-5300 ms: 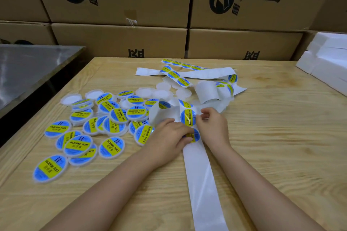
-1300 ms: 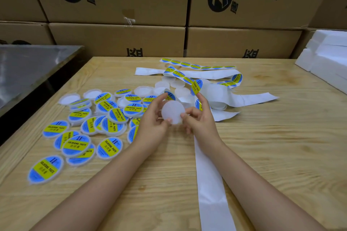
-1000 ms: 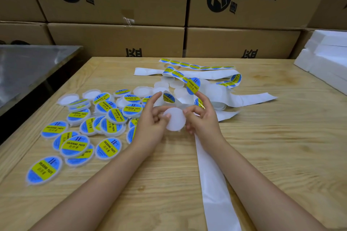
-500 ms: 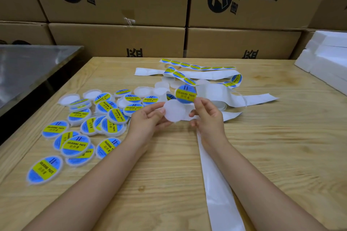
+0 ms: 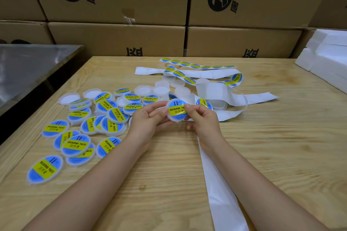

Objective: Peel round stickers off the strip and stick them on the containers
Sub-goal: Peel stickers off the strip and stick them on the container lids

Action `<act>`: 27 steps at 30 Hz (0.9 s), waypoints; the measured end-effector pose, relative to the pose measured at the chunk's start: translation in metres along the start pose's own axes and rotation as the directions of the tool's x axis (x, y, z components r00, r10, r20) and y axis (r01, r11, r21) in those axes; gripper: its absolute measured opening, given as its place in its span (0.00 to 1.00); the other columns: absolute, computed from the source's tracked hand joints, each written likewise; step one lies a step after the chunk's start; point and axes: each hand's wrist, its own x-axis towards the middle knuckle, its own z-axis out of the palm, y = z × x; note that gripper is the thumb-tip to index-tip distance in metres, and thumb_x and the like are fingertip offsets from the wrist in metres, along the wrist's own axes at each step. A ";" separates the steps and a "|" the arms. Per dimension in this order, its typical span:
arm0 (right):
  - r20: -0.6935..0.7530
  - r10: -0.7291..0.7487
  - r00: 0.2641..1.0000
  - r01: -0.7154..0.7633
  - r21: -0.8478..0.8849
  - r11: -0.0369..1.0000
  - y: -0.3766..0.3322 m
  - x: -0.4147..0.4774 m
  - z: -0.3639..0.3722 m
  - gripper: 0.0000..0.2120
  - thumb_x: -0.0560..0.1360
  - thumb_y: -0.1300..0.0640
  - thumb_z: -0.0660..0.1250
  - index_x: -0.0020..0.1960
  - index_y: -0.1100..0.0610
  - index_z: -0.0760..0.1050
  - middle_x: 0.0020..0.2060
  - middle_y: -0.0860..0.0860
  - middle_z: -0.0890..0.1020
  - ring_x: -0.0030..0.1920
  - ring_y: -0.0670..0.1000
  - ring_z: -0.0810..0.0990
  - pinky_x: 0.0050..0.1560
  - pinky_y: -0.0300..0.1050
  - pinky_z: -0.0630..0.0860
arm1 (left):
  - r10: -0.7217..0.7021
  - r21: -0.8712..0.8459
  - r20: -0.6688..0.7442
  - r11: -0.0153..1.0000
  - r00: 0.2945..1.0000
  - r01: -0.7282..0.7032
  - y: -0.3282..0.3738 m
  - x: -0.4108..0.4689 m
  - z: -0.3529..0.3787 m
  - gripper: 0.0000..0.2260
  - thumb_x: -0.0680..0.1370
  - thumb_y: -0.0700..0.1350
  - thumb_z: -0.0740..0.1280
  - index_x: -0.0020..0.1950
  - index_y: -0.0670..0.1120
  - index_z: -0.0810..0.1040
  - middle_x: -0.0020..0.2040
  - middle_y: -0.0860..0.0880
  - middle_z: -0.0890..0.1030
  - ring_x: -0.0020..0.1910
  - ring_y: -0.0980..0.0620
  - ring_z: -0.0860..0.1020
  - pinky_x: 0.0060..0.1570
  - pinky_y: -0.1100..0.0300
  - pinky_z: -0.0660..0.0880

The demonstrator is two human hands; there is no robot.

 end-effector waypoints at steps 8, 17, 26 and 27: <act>0.003 -0.025 1.000 0.025 0.021 0.999 0.002 0.001 0.000 0.09 0.75 0.59 0.68 0.36 0.59 0.78 0.33 0.50 0.82 0.32 0.45 0.77 0.29 0.36 0.72 | -0.007 -0.021 0.013 1.000 1.000 0.007 -0.001 0.001 0.000 0.07 0.78 0.35 0.62 0.50 0.44 0.78 0.40 0.49 0.85 0.40 0.52 0.84 0.36 0.64 0.79; -0.010 -0.088 0.996 0.087 -0.103 0.991 0.005 0.002 -0.002 0.09 0.73 0.58 0.70 0.35 0.59 0.78 0.26 0.47 0.79 0.26 0.45 0.73 0.32 0.35 0.72 | -0.017 -0.009 -0.003 1.000 1.000 0.017 -0.001 0.001 0.000 0.06 0.77 0.35 0.64 0.48 0.44 0.78 0.39 0.48 0.85 0.38 0.52 0.84 0.36 0.63 0.79; -0.053 -0.152 0.987 0.140 -0.186 0.973 0.008 0.002 0.000 0.09 0.74 0.56 0.70 0.38 0.60 0.78 0.23 0.44 0.76 0.26 0.44 0.73 0.33 0.35 0.71 | -0.025 -0.002 -0.024 1.000 0.999 0.025 0.000 0.001 0.002 0.06 0.76 0.35 0.65 0.49 0.43 0.79 0.41 0.47 0.85 0.39 0.51 0.84 0.35 0.64 0.78; -0.055 -0.155 0.986 0.142 -0.183 0.973 0.008 0.002 0.000 0.09 0.74 0.57 0.70 0.38 0.60 0.78 0.23 0.44 0.77 0.26 0.43 0.73 0.32 0.34 0.71 | -0.028 -0.008 -0.023 1.000 0.999 0.028 0.000 0.000 0.002 0.06 0.76 0.35 0.65 0.49 0.43 0.79 0.40 0.47 0.85 0.39 0.51 0.84 0.34 0.64 0.78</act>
